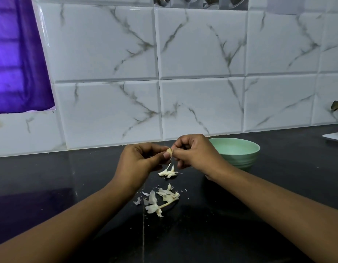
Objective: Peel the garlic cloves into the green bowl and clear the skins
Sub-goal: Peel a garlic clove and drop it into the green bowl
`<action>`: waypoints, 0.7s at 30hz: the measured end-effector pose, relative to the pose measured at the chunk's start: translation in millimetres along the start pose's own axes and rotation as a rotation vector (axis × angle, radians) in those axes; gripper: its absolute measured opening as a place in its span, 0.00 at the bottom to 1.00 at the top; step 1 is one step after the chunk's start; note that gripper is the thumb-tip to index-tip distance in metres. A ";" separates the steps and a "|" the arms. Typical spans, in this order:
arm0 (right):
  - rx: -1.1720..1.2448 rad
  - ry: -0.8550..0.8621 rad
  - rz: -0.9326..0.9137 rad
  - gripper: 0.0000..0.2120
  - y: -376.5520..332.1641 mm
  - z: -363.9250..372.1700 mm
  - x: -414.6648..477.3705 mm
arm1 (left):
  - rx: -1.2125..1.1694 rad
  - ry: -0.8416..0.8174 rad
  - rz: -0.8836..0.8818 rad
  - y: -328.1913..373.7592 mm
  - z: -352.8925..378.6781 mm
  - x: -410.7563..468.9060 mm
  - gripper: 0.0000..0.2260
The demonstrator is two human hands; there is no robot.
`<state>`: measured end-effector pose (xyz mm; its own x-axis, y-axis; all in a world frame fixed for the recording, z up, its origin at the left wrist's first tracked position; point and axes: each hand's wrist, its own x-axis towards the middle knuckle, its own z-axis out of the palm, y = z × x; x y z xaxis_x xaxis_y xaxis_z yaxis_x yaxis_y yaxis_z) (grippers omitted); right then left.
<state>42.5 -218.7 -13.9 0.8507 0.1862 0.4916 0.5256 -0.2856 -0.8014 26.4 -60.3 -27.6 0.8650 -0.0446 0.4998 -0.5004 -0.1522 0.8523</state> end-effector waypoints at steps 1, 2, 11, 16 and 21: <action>0.069 -0.020 0.042 0.05 -0.1 0.4 0.7 | -0.042 -0.010 -0.025 0.2 -0.2 0.2 0.04; 0.128 -0.040 0.080 0.06 0.0 0.5 1.0 | -0.081 -0.013 -0.049 -0.2 -0.3 0.5 0.04; 0.105 -0.107 0.068 0.04 2.1 -2.9 4.1 | -0.112 -0.005 -0.098 -2.0 -1.9 1.3 0.03; -0.047 -0.081 0.013 0.04 3.5 -4.7 5.3 | 0.067 0.010 0.000 -2.6 -2.5 0.5 0.03; -0.132 -0.058 -0.022 0.03 1.6 -4.0 3.7 | 0.160 0.009 0.048 -3.1 -3.1 0.8 0.03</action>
<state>46.5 -222.3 -12.0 0.8389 0.2467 0.4852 0.5442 -0.4012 -0.7368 28.6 -56.9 -29.4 0.8394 -0.0468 0.5415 -0.5281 -0.3058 0.7922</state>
